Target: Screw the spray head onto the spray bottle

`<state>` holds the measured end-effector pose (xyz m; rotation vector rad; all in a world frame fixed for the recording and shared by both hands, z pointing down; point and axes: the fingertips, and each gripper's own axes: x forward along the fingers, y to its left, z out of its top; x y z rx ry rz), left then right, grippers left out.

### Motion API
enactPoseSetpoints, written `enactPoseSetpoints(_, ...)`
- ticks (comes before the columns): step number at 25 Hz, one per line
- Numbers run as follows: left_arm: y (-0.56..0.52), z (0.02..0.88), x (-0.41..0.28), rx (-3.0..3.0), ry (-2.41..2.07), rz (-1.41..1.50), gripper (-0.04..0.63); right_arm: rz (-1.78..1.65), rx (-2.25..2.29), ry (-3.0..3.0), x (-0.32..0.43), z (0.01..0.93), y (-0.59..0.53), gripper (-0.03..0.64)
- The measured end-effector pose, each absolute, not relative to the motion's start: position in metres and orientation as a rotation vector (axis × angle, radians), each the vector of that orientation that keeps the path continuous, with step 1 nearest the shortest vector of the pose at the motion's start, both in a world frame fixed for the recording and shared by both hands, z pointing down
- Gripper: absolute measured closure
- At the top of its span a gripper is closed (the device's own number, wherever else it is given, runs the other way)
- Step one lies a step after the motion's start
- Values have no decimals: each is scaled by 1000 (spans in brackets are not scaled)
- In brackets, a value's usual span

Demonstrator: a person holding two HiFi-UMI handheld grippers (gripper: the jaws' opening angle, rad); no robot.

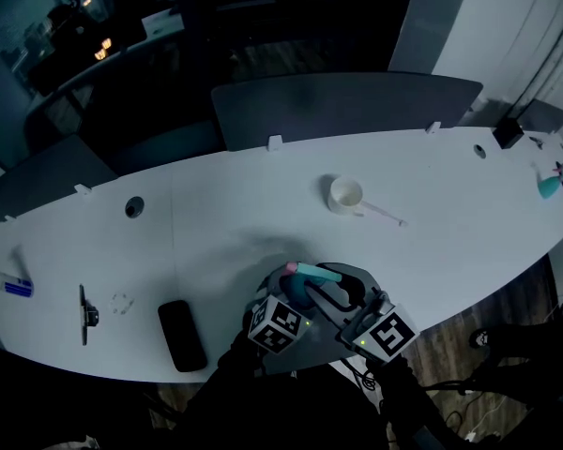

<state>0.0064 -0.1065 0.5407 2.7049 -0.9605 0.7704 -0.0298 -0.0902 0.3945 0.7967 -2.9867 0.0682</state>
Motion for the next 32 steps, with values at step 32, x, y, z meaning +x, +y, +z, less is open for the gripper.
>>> enactPoseSetpoints(32, -96, 512, 0, 2904, -968, 690, 144, 19, 772, -3009, -41, 412, -89, 489)
